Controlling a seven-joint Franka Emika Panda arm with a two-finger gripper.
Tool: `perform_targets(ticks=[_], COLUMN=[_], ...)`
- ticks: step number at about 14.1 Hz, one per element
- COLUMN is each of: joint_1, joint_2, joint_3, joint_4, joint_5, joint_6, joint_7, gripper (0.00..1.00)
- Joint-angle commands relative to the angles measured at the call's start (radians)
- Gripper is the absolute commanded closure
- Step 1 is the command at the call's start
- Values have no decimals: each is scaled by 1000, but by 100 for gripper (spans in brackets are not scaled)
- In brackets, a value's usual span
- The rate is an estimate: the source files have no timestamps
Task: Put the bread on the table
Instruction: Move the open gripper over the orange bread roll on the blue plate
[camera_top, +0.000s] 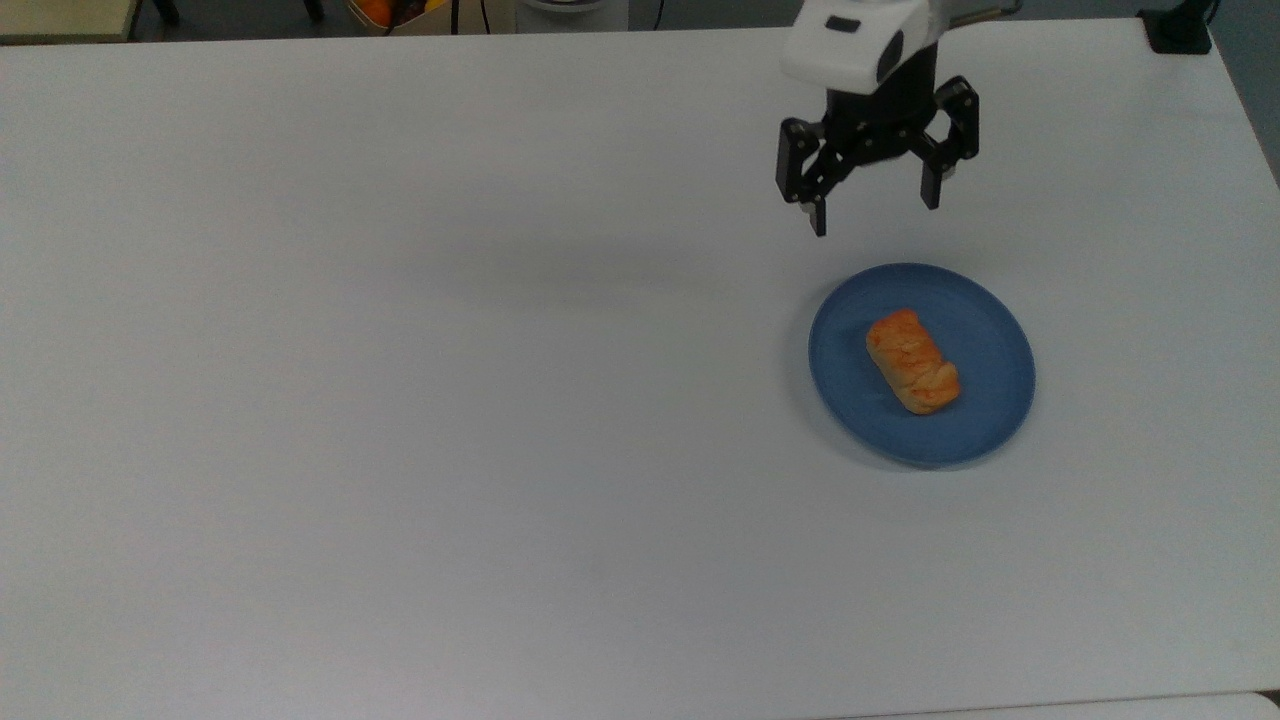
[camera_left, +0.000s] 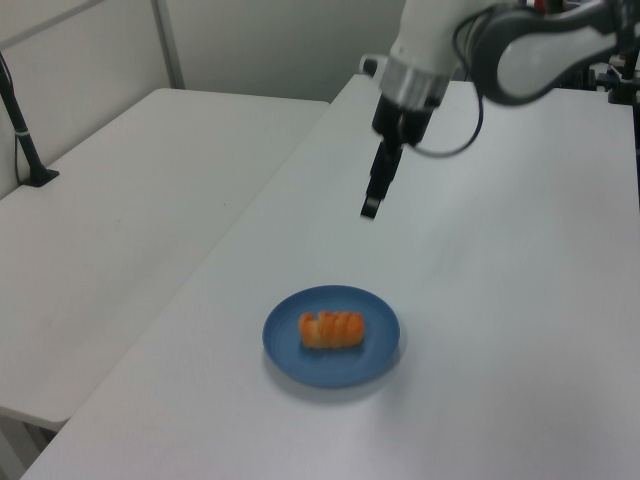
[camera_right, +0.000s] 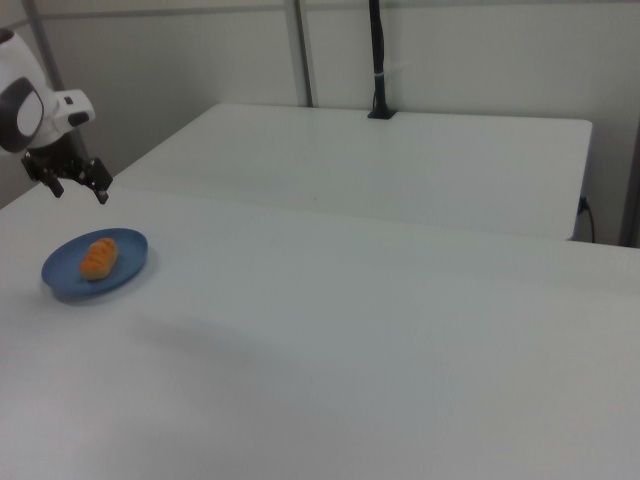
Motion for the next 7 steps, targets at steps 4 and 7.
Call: perform_targets(ticks=[4,7], joint_1=[75,106], joint_2=[181,249], joint_3=[-14,-17], joint_4=[10,10], joint_5=[-109,-175], joint_6=[218,293], joint_7=[19,20], gripper=[0,0])
